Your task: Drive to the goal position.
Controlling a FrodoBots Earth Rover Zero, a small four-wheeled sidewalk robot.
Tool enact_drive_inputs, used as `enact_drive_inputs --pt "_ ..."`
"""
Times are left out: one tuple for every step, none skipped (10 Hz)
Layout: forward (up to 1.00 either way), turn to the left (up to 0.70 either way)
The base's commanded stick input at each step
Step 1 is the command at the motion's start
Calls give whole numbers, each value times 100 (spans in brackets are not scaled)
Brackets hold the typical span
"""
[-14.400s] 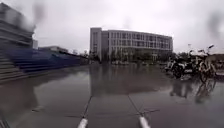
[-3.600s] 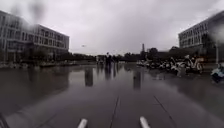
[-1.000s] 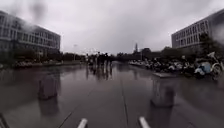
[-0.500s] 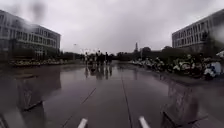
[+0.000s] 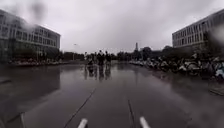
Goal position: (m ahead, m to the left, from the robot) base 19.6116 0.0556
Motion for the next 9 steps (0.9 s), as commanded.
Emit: enact_drive_inputs --pt "91 -34" --pt "91 -35" --pt "91 -14" --pt "91 0" --pt "91 0" --pt "91 0" --pt "91 0" --pt "91 0" --pt "91 0"
